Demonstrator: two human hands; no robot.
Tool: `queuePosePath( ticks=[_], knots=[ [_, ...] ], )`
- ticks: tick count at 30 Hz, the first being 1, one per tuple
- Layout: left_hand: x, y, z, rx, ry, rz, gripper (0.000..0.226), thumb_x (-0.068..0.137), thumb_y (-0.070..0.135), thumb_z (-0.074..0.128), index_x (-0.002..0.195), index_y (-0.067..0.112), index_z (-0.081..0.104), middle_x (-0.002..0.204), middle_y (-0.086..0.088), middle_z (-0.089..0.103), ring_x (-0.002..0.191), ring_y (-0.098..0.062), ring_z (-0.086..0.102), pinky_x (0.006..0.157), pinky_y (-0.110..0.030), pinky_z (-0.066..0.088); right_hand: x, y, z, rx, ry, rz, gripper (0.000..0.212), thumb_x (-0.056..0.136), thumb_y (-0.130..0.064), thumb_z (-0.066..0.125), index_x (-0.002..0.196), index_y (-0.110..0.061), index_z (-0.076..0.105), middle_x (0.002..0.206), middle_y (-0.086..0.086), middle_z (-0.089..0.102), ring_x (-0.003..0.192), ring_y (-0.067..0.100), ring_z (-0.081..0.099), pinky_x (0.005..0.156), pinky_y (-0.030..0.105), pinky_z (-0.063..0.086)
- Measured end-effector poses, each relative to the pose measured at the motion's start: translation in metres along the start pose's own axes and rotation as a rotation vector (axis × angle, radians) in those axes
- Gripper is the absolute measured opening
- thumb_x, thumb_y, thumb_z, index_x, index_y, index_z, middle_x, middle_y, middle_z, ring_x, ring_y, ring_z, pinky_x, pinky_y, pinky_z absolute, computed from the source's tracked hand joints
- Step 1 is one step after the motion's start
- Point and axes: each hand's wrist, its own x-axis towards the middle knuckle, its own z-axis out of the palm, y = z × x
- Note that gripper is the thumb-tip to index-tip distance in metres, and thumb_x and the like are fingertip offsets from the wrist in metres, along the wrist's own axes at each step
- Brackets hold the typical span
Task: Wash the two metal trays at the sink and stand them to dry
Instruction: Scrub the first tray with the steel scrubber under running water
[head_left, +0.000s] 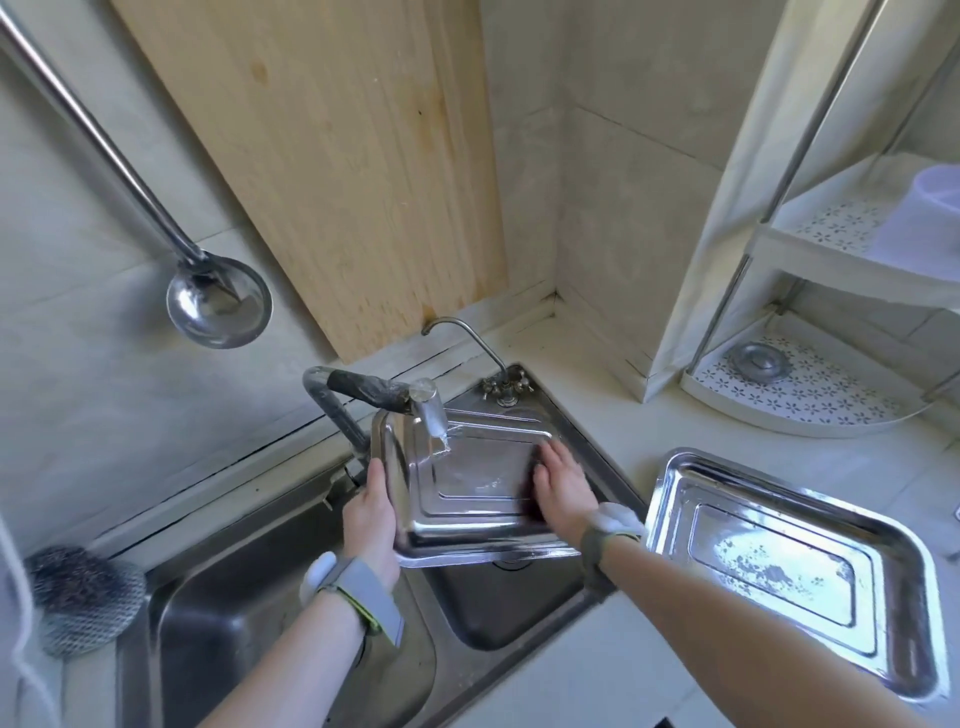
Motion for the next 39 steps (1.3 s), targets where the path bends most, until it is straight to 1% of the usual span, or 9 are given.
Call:
queuePosePath(
  ticks=[2, 4, 12, 18, 21, 25, 29, 34, 39],
  knots=[
    [0.0, -0.004, -0.003, 0.03, -0.025, 0.008, 0.053, 0.09, 0.062, 0.045, 0.081, 0.011, 0.057, 0.077, -0.013, 0.055, 0.072, -0.024, 0.052, 0.064, -0.032, 0.038, 0.022, 0.021, -0.015, 0.049, 0.062, 0.339, 0.041, 0.1, -0.02, 0.03, 0.135, -0.002, 0.041, 0.146, 0.019, 0.038, 0.134, 0.034, 0.036, 0.11, 0.04, 0.029],
    [0.001, -0.006, -0.004, 0.053, -0.049, 0.029, 0.056, 0.089, 0.063, 0.045, 0.081, 0.009, 0.058, 0.074, -0.013, 0.055, 0.072, -0.024, 0.053, 0.066, -0.032, 0.04, 0.034, -0.007, -0.017, 0.075, 0.044, 0.327, 0.043, 0.1, -0.021, 0.028, 0.138, -0.002, 0.037, 0.149, 0.018, 0.033, 0.136, 0.033, 0.034, 0.112, 0.039, 0.027],
    [0.012, 0.004, 0.002, -0.026, -0.036, -0.05, 0.051, 0.088, 0.06, 0.052, 0.09, 0.011, 0.068, 0.087, -0.01, 0.071, 0.081, -0.027, 0.067, 0.076, -0.037, 0.054, -0.028, -0.072, 0.005, -0.125, -0.139, -0.656, 0.052, 0.095, -0.026, 0.034, 0.147, -0.018, 0.034, 0.157, 0.002, 0.027, 0.146, 0.02, 0.019, 0.122, 0.038, 0.008],
    [0.014, -0.01, -0.01, -0.033, -0.098, -0.081, 0.064, 0.078, 0.071, 0.054, 0.101, 0.013, 0.069, 0.099, -0.011, 0.071, 0.096, -0.032, 0.066, 0.094, -0.046, 0.05, 0.001, 0.012, -0.041, 0.277, 0.127, 0.231, 0.038, 0.099, -0.018, 0.036, 0.133, -0.011, 0.051, 0.136, 0.015, 0.053, 0.123, 0.031, 0.05, 0.101, 0.033, 0.036],
    [0.014, -0.008, -0.016, -0.043, -0.122, -0.135, 0.056, 0.08, 0.067, 0.056, 0.091, 0.013, 0.068, 0.09, -0.013, 0.069, 0.084, -0.031, 0.066, 0.086, -0.044, 0.052, 0.014, 0.009, -0.065, 0.554, 0.063, 0.422, 0.04, 0.101, -0.029, 0.035, 0.116, -0.004, 0.061, 0.105, 0.019, 0.065, 0.092, 0.025, 0.056, 0.084, 0.031, 0.04],
    [0.018, -0.007, -0.015, 0.068, -0.105, -0.157, 0.053, 0.088, 0.063, 0.047, 0.086, 0.013, 0.065, 0.079, -0.01, 0.067, 0.07, -0.028, 0.063, 0.061, -0.034, 0.051, 0.025, 0.0, -0.089, 0.573, 0.062, 0.4, 0.046, 0.101, -0.043, 0.036, 0.108, -0.004, 0.061, 0.097, 0.015, 0.063, 0.096, 0.029, 0.06, 0.082, 0.03, 0.041],
    [0.054, -0.034, -0.012, 0.276, -0.078, -0.181, 0.052, 0.092, 0.052, 0.045, 0.104, 0.005, 0.065, 0.108, -0.018, 0.068, 0.093, -0.034, 0.064, 0.093, -0.049, 0.051, 0.034, -0.012, -0.107, 0.425, 0.069, 0.326, 0.051, 0.101, -0.042, 0.036, 0.106, 0.0, 0.064, 0.106, 0.023, 0.067, 0.101, 0.034, 0.062, 0.085, 0.034, 0.045],
    [0.103, -0.092, -0.002, 0.183, -0.141, -0.411, 0.11, 0.054, 0.09, 0.048, 0.134, 0.015, 0.05, 0.131, -0.012, 0.059, 0.115, -0.035, 0.059, 0.1, -0.053, 0.045, 0.044, -0.039, -0.123, 0.293, -0.116, 0.25, 0.059, 0.098, -0.049, 0.041, 0.109, 0.004, 0.064, 0.08, 0.014, 0.056, 0.074, 0.024, 0.054, 0.071, 0.031, 0.042],
    [0.072, -0.082, 0.007, 0.183, -0.269, -0.516, 0.096, 0.069, 0.083, 0.049, 0.134, 0.013, 0.052, 0.13, -0.015, 0.06, 0.111, -0.034, 0.062, 0.097, -0.054, 0.048, 0.051, -0.05, -0.136, 0.305, -0.232, 0.25, 0.047, 0.094, -0.055, 0.043, 0.106, -0.013, 0.06, 0.089, 0.005, 0.063, 0.078, 0.021, 0.061, 0.075, 0.032, 0.05]
  ],
)
